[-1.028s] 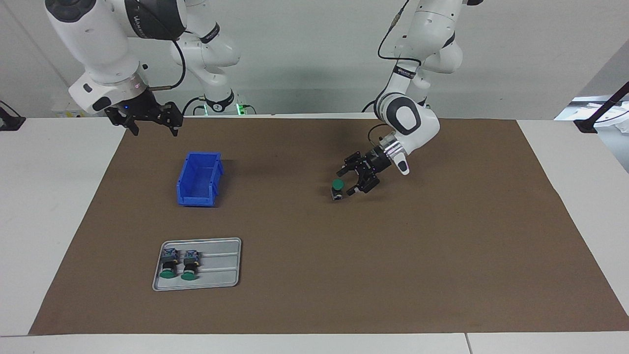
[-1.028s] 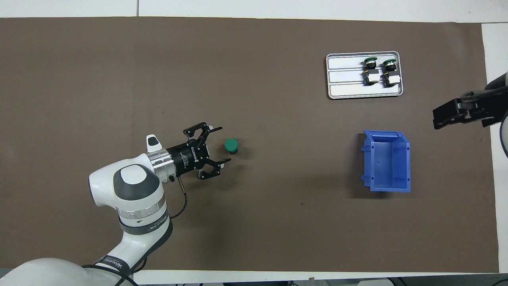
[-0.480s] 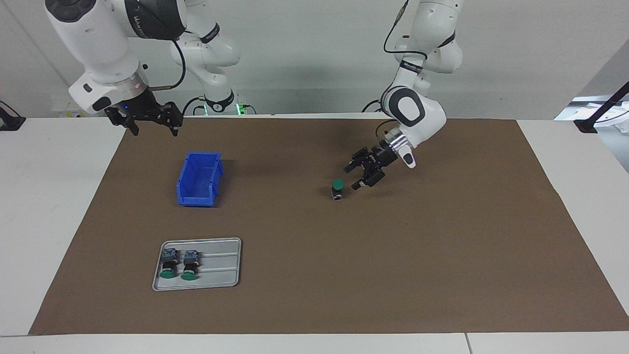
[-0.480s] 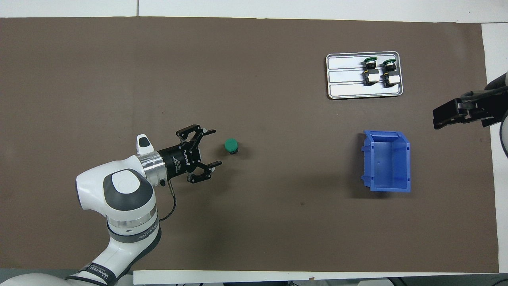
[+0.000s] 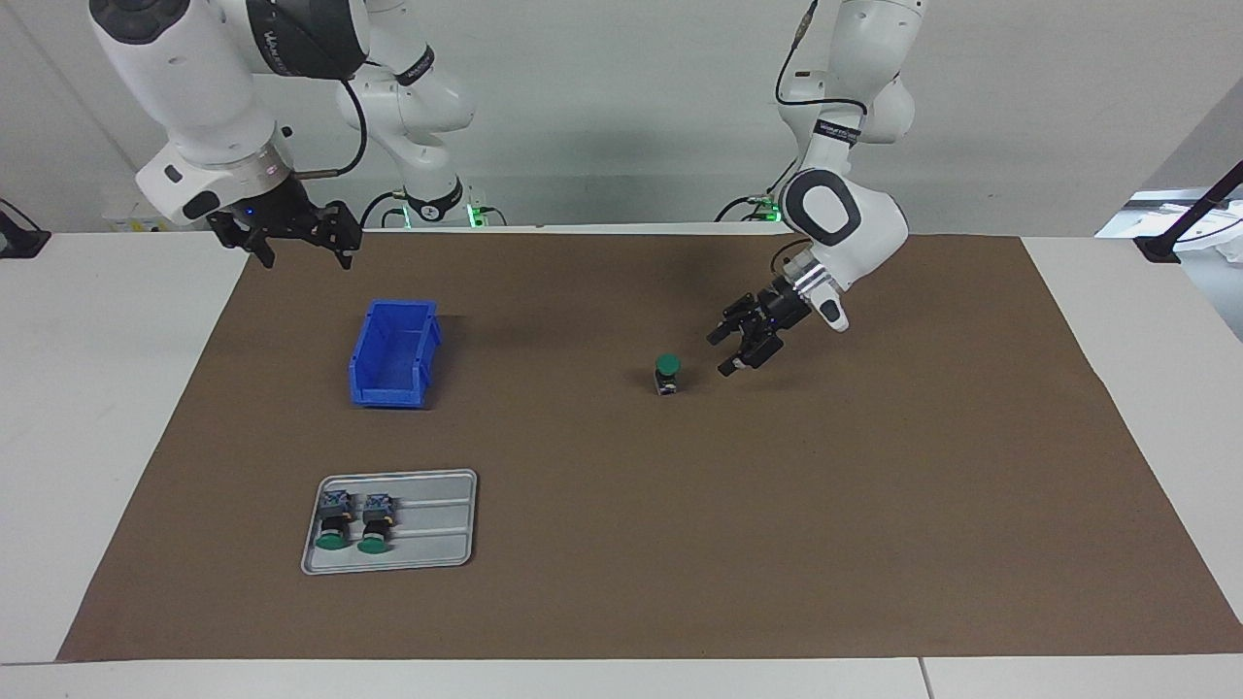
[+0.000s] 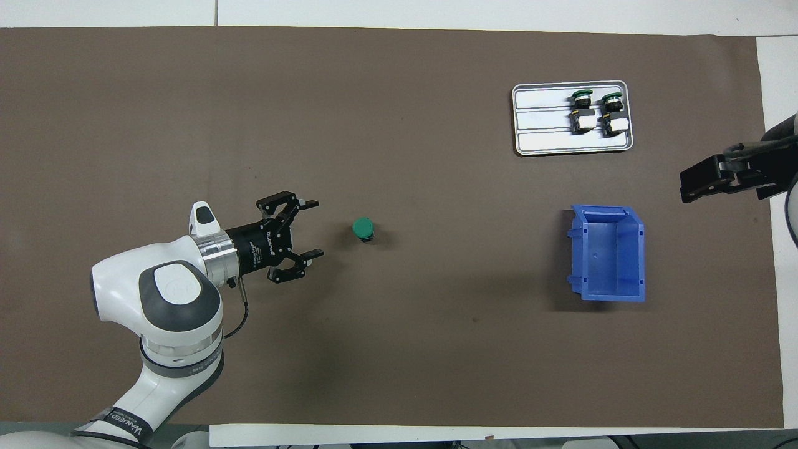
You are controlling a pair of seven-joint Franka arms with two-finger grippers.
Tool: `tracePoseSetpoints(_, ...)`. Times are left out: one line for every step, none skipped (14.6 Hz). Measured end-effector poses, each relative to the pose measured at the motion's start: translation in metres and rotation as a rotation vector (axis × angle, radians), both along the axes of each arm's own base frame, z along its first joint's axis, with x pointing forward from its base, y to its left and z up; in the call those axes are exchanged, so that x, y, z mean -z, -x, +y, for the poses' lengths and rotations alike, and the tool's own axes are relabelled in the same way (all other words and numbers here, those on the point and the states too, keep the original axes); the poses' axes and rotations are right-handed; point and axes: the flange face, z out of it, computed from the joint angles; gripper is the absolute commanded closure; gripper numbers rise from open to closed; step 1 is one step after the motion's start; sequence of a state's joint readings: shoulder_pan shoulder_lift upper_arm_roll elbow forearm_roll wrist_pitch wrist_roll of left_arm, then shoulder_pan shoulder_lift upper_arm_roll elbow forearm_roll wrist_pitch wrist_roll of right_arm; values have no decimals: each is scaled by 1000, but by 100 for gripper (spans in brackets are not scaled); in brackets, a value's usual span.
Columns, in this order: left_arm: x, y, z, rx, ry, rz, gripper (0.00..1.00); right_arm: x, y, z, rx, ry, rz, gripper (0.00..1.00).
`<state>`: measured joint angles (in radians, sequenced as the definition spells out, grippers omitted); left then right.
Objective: Place and press button with both arms
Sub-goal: 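Draw the left gripper back from the button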
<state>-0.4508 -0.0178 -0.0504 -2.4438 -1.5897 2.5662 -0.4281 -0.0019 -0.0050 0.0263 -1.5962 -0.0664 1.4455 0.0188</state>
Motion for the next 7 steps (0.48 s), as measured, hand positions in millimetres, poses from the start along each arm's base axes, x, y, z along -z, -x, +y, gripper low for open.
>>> tracePoseSetpoints(0,-3,5,19,-24,-13,0,0,0,0,0,0,0,0)
tracePoseSetpoints(-1,-6,11,38,-49,-25,0,0,0,0,0,0,0,0)
tracePoseSetpoints(-1,-9,16,59,-75,-38,0,0,0,0,0,0,0,0)
tracePoseSetpoints(-2,-11,19,87,-103,-52,0,0,0,0,0,0,0,0)
tracePoseSetpoints(-2,-13,22,106,-123,-61,0,0,0,0,0,0,0,0)
tracePoseSetpoints(-2,-15,25,123,-142,-70,0,0,0,0,0,0,0,0)
tracePoseSetpoints(-3,-16,28,150,-168,-83,0,0,0,0,0,0,0,0)
